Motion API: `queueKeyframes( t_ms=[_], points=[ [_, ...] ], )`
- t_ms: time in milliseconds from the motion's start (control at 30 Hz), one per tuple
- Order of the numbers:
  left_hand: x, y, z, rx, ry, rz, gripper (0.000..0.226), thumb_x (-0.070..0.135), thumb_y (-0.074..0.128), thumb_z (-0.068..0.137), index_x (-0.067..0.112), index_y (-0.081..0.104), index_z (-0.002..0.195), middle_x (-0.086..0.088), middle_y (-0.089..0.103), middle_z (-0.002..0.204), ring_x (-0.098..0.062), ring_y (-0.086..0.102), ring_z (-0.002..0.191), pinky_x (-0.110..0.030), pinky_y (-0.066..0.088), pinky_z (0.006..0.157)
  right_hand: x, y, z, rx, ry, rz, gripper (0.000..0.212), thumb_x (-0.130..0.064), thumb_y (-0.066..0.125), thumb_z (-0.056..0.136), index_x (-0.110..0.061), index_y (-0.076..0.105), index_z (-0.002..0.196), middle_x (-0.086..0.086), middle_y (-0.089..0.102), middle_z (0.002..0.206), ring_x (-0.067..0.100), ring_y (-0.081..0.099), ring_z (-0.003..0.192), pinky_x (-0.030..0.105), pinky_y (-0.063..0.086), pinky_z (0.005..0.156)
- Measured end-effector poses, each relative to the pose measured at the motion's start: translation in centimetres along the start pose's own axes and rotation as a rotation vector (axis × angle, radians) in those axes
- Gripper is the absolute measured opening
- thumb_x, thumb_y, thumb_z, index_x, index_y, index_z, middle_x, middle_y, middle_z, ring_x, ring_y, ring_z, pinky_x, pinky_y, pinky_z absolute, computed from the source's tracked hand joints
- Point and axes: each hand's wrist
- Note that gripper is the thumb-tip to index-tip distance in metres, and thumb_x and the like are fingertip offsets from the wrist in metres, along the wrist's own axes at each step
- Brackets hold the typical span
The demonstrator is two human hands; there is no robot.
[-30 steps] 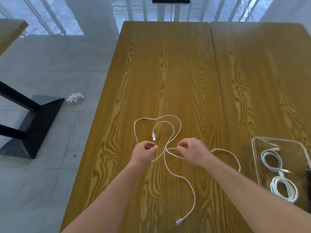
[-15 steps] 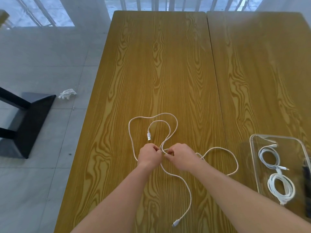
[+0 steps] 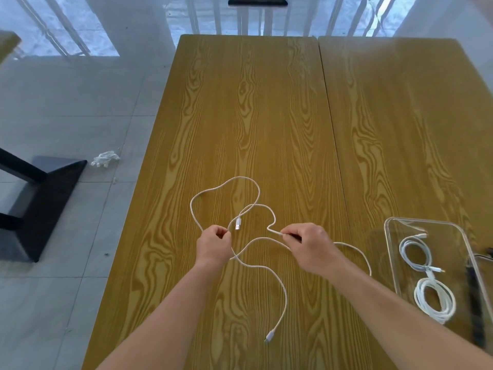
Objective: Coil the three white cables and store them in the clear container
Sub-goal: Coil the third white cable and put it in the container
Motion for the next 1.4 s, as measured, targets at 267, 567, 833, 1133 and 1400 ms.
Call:
queueKeyframes(
  t_ms=[267,567,833,1133,1400],
  points=[
    [-1.2,-0.1,-0.6,0.051,-0.142,-0.062,0.012,0.010,0.052,0.093,0.012,0.063,0.091,-0.009,0.070,0.091,-0.020,0.065,0.076,-0.026,0.045,0.055,-1.1,-2.5,-2.0,0.136,-0.073,0.167,0.021,-0.017,0.057,0.099,-0.018,0.077,0.092,-0.009,0.050,0.051,0.003,0.039,0.041,0.017,0.034,0.043],
    [0.1,0.0,-2.5,0.023,0.004,0.049,0.017,0.018,0.057,0.093,0.015,0.058,0.110,-0.001,0.064,0.101,-0.016,0.061,0.087,-0.028,0.050,0.067,-2.5,-4.8,-4.9,0.214,-0.157,0.267,0.021,-0.012,0.058,0.098,-0.017,0.077,0.091,-0.001,0.051,0.056,0.009,0.039,0.047,0.023,0.033,0.045],
    [4.9,-0.2,-4.0,-0.015,0.214,-0.184,0.032,0.027,0.056,0.099,0.014,0.057,0.128,-0.002,0.065,0.114,-0.016,0.060,0.101,-0.027,0.049,0.079,-4.7,-7.3,-7.7,0.182,-0.276,0.343,0.025,-0.011,0.057,0.099,-0.025,0.076,0.089,-0.004,0.054,0.057,0.021,0.046,0.056,0.033,0.039,0.051],
    [7.8,-2.3,-5.5,-0.357,-0.141,-0.651,0.037,0.039,0.052,0.100,0.007,0.070,0.092,-0.003,0.065,0.065,-0.022,0.064,0.071,-0.037,0.053,0.073,-5.5,-9.3,-9.9,0.075,-0.372,0.315,0.030,-0.012,0.055,0.100,-0.033,0.074,0.090,0.001,0.057,0.066,0.027,0.047,0.062,0.045,0.043,0.060],
    [10.6,-5.3,-7.9,-0.394,0.074,-0.769,0.030,0.030,0.056,0.099,0.014,0.058,0.073,-0.006,0.069,0.081,-0.021,0.065,0.083,-0.041,0.051,0.085,-5.8,-10.2,-10.6,0.010,-0.297,-0.025,0.022,-0.022,0.067,0.092,-0.035,0.067,0.109,-0.011,0.053,0.068,-0.001,0.051,0.057,0.018,0.050,0.061]
  ],
)
Point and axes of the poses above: each hand's wrist, its own z-axis towards the middle knuckle, its own y-axis out of the palm, x = y × z
